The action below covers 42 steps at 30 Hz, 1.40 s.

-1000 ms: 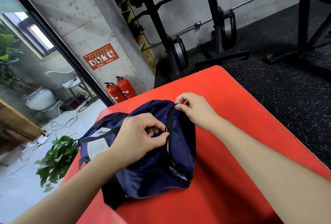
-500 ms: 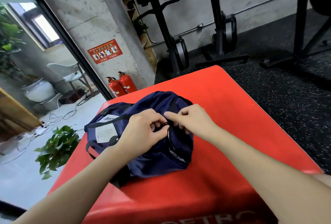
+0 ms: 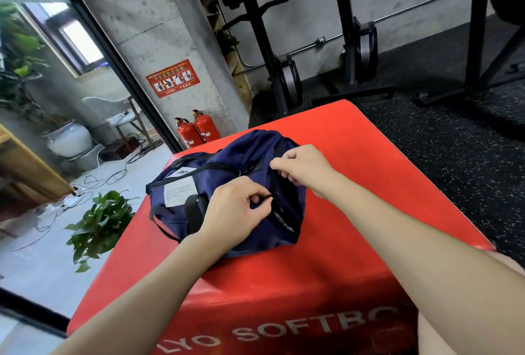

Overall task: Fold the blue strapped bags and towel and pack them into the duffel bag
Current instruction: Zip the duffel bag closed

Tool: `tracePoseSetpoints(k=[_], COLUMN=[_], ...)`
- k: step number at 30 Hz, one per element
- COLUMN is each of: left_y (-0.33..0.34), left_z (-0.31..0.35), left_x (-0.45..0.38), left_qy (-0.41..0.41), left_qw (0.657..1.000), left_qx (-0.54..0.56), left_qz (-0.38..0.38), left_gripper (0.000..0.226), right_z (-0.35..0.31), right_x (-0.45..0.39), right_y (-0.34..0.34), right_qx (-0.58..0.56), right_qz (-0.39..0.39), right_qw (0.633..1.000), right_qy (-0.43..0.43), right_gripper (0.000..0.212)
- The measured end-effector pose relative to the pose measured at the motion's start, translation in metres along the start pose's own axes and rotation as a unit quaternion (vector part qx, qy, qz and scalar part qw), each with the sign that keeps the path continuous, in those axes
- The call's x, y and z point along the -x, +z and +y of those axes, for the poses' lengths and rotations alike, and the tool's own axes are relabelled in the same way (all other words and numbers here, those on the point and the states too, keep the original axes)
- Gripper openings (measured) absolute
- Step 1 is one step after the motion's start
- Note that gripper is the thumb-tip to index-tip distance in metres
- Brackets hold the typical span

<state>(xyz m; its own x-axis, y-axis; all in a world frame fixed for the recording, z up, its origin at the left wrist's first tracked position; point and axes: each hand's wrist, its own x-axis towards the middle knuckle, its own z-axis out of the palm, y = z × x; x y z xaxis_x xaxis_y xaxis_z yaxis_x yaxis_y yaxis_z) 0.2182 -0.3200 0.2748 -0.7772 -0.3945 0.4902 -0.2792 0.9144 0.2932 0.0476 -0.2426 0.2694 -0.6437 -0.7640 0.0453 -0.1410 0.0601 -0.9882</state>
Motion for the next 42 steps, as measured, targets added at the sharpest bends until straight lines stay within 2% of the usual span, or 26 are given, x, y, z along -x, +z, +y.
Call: tracePoseSetpoints(k=[4,8,11,15,18,22,25,28,32,37,42], left_y=[0.0,0.0,0.004,0.008,0.011,0.02,0.028,0.032,0.038,0.044,0.041], left_z=[-0.003,-0.005,-0.007,-0.003,-0.003,-0.006,-0.006,-0.004,-0.003,0.001,-0.006], left_x=[0.001,0.003,0.008,0.014,0.021,0.029,0.035,0.037,0.038,0.037,0.035], left_qy=[-0.023,-0.022,-0.02,-0.01,-0.003,0.032,0.081,0.093,0.105,0.052,0.079], left_qw=[1.0,1.0,1.0,0.999,0.998,0.989,0.976,0.969,0.963,0.965,0.958], left_qx=[-0.014,-0.011,-0.011,-0.024,-0.059,-0.106,-0.127,-0.124,-0.145,-0.134,-0.156], left_qz=[0.003,0.008,0.015,0.022,0.028,0.099,0.158,0.192,0.204,0.219,0.226], left_gripper=[0.008,0.009,0.009,0.013,0.006,0.009,0.008,0.008,0.007,0.011,0.016], right_z=[-0.003,-0.003,0.006,0.014,0.019,0.025,0.031,0.036,0.04,0.037,0.028], right_x=[-0.003,0.01,0.019,0.022,0.023,0.024,0.027,0.027,0.024,0.02,0.018], right_y=[-0.001,-0.003,0.001,0.006,0.009,0.012,0.013,0.016,0.018,0.02,0.02], right_qx=[0.031,0.145,0.147,0.123,0.137,0.18,0.175,0.175,0.174,0.164,0.156], right_qz=[0.006,-0.109,-0.148,-0.136,-0.122,-0.067,-0.026,0.007,0.03,0.047,0.06], right_qw=[0.999,0.983,0.977,0.983,0.983,0.978,0.971,0.962,0.956,0.958,0.964], right_qy=[-0.012,0.016,0.036,0.003,-0.017,-0.087,-0.164,-0.209,-0.235,-0.229,-0.206], right_gripper=[0.03,0.038,0.042,0.031,0.029,0.032,0.037,0.036,0.035,0.033,0.034])
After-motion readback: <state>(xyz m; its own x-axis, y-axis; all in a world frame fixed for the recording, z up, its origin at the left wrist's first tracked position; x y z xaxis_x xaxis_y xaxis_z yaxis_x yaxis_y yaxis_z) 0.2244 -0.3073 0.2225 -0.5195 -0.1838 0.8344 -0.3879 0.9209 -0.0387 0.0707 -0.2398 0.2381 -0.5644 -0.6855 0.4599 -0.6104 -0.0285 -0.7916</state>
